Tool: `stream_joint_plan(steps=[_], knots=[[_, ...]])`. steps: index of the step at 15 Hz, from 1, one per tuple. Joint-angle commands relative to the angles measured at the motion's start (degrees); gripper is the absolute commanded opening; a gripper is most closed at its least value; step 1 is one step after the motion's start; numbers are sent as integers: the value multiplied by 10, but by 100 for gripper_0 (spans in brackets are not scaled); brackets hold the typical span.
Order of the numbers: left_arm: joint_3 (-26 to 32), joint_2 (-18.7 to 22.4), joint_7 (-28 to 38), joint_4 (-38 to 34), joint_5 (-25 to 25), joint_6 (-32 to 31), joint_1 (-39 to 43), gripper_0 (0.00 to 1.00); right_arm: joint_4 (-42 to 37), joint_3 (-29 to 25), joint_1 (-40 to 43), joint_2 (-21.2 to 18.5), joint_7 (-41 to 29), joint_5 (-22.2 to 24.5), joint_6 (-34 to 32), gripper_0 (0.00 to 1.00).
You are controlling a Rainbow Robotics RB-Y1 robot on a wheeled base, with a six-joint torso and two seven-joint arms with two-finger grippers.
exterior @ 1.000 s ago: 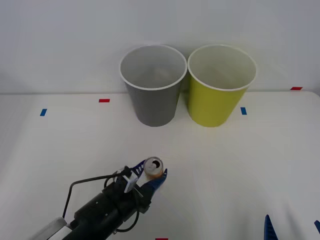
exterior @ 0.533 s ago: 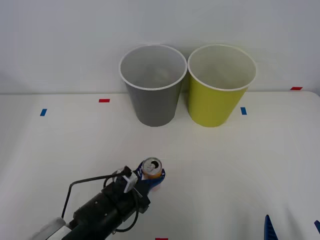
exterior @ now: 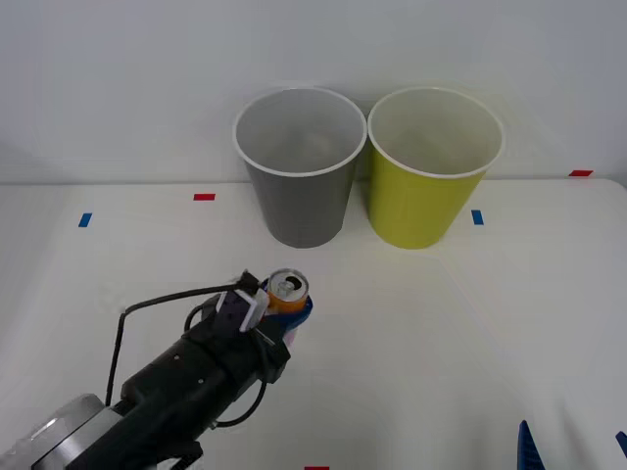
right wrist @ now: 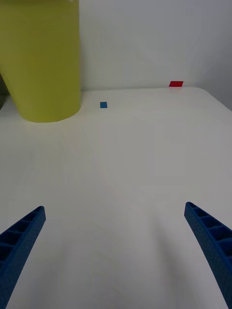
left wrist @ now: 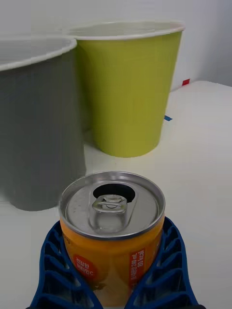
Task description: Put cans in the gray bin and PET bottles in the light green bin.
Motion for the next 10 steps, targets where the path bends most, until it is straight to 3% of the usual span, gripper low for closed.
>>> stream_joint_plan(steps=[1, 5, 10], knots=[[32, 22, -12, -86, 57, 113, -14, 0, 0, 0, 0, 0, 0, 0, 0, 100], [123, 31, -113, -165, 209, 252, -33, 0, 0, 0, 0, 0, 0, 0, 0, 100], [285, -8, -271, -202, 408, 419, -81, 0, 0, 0, 0, 0, 0, 0, 0, 100]])
